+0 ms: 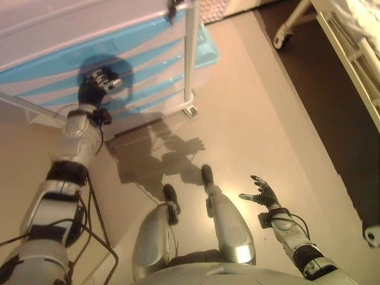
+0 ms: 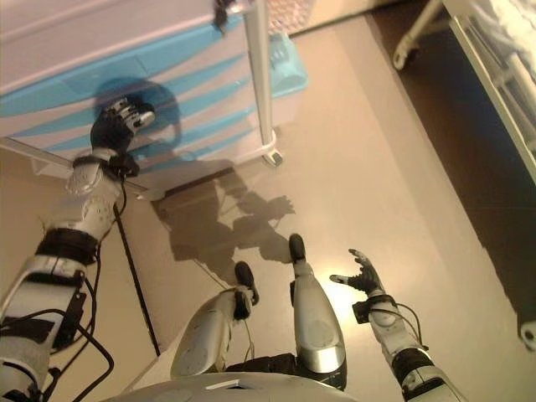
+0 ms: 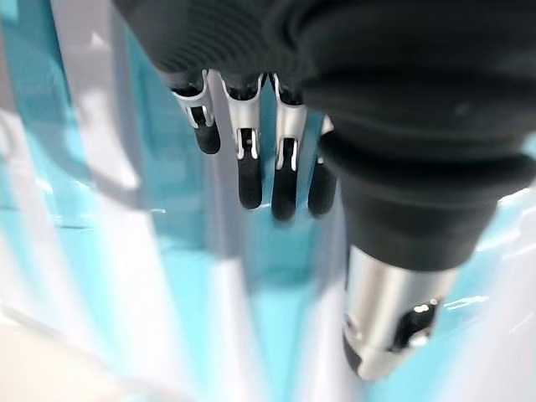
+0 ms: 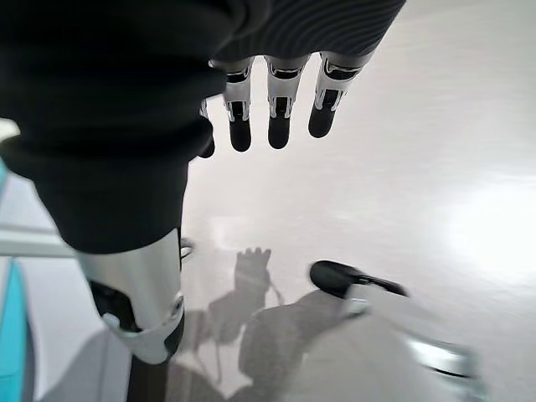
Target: Open the drawer and pick up the medicine
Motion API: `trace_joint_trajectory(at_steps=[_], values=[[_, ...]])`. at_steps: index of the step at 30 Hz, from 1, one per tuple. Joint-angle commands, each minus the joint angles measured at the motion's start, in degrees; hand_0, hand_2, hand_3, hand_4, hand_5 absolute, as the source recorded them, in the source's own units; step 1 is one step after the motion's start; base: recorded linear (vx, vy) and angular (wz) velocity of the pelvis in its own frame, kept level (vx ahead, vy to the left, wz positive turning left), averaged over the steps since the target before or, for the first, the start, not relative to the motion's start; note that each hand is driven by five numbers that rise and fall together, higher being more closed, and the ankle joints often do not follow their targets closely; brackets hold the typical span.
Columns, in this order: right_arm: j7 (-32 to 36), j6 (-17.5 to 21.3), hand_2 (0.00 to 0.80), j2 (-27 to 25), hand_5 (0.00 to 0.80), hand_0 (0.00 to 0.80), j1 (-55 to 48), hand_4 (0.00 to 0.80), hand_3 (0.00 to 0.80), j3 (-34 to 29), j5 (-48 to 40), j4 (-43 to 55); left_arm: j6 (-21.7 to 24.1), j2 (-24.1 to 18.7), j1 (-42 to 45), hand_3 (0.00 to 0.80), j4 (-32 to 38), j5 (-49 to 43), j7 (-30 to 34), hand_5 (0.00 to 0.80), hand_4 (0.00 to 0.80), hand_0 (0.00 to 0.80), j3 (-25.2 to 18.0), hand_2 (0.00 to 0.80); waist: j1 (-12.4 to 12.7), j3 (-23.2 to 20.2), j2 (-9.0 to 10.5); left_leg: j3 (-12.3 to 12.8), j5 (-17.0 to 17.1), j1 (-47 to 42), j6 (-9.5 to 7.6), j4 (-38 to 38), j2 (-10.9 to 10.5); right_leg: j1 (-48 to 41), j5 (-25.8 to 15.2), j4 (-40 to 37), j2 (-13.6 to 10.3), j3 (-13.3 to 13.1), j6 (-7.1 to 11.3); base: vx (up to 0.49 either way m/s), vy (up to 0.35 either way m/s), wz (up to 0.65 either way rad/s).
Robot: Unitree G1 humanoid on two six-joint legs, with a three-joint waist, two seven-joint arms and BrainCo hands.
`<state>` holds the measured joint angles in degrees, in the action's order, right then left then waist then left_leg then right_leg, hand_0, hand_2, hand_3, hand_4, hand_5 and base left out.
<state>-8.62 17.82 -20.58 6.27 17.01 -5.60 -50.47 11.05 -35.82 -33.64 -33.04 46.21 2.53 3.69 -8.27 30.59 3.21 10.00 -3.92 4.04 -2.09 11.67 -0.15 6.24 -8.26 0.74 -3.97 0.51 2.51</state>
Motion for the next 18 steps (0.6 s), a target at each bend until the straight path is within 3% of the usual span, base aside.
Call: trace_joint_trajectory(at_steps=[1,6,13,18], values=[[0.2,0.4,0.000,-0.3,0.000,0.000,-5.9,0.000,0.000,-2.3,0.1,-3.1,6.2,1.7,6.4,0.000,0.4,2.9,3.7,0.000,0.000,0.000,-3.9,0.000,2.4,-14.3,-2.26,-2.5,-0.9,-2.8,0.84,-9.8,-1.9,-1.3,8.9,3.9,1.7,1.5,1.19,0.075,-0.165,0.34],[0.9,-1.7,0.000,0.7,0.000,0.000,-6.8,0.000,0.000,-4.0,2.2,-6.2,3.7,8.7,18.4,0.000,-3.2,0.3,6.7,0.000,0.000,0.000,-4.5,0.000,4.6,-19.5,-2.66,-4.8,0.4,-5.9,1.96,-12.2,-1.2,-6.1,8.9,0.2,2.9,3.8,0.19,0.062,-0.119,0.39],[2.6,-2.4,0.000,1.2,0.000,0.000,-5.4,0.000,0.000,-5.6,4.3,-10.0,1.0,17.2,28.0,0.000,-14.7,-7.9,7.0,0.000,0.000,0.000,-2.0,0.000,7.0,-21.9,-2.51,-6.0,0.5,-6.7,2.99,-11.1,-0.7,-9.8,9.3,-2.3,3.9,6.3,-0.99,-0.003,-0.052,0.23],[4.1,-1.6,0.000,2.0,0.000,0.000,-4.2,0.000,0.000,-6.3,4.8,-13.5,-1.2,19.2,30.9,0.000,-25.7,-12.4,6.0,0.000,0.000,0.000,-1.6,0.000,8.1,-22.7,-2.19,-6.5,0.9,-7.2,3.35,-11.7,-0.6,-11.1,9.5,-3.1,3.7,7.6,-1.01,-0.018,-0.025,0.21]])
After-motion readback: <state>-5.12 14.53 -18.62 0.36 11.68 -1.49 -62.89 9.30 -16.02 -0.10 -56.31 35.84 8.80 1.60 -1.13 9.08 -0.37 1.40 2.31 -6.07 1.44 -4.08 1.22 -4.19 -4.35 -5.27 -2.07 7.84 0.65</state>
